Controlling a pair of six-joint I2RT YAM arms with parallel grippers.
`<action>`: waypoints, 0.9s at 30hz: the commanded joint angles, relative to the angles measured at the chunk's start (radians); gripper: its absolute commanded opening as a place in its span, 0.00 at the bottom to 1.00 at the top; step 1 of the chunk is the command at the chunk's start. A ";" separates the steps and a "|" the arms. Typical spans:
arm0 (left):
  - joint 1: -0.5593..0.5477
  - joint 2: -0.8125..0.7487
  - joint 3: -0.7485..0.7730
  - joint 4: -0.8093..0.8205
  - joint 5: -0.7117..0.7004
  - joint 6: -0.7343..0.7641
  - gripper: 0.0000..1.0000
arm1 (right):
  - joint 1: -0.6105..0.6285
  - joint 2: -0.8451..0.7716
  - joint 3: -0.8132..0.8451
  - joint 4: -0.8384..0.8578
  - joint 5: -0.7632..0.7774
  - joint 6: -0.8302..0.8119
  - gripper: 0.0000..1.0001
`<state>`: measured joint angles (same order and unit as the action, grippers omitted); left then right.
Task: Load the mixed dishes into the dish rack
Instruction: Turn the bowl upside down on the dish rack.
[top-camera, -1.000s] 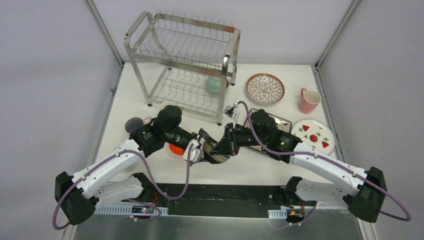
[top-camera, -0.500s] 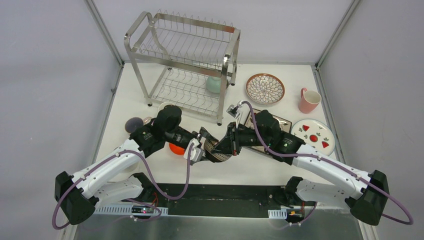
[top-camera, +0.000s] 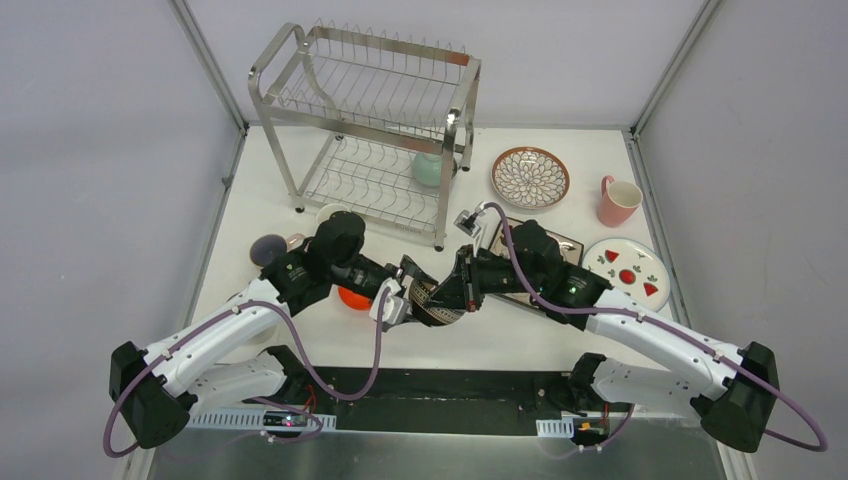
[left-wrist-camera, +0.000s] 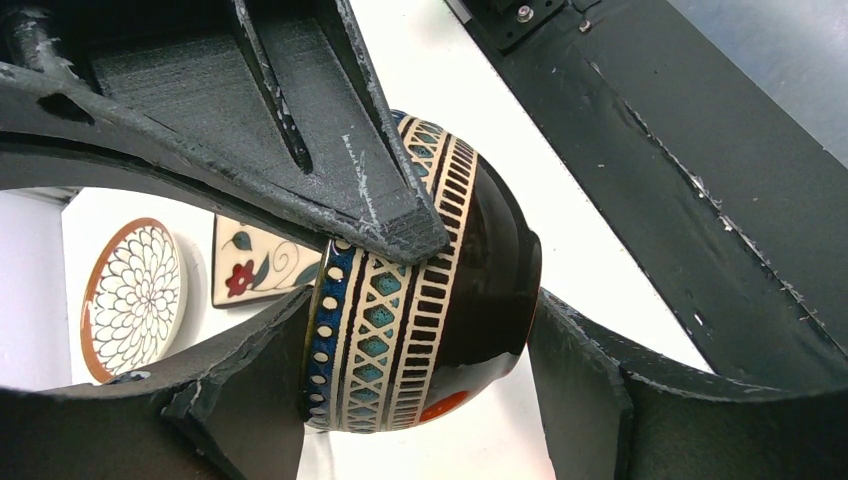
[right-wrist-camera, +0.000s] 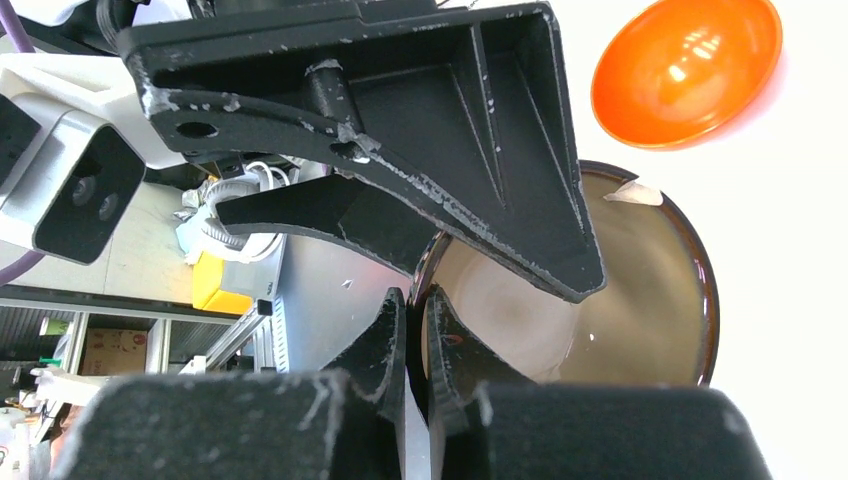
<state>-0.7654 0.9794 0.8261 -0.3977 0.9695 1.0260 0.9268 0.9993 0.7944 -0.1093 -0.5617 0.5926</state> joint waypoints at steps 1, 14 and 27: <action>0.021 -0.028 0.037 0.036 -0.068 -0.020 0.32 | -0.025 -0.026 0.026 -0.192 0.004 0.019 0.00; 0.021 -0.019 0.052 0.015 -0.065 -0.014 0.31 | -0.028 0.019 0.088 -0.283 -0.018 0.019 0.00; 0.021 -0.010 0.073 -0.005 -0.071 -0.011 0.27 | -0.060 0.032 0.111 -0.357 -0.081 -0.377 0.50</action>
<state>-0.7719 0.9817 0.8371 -0.3981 0.9726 1.0134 0.8974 1.0363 0.8917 -0.2668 -0.6273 0.5335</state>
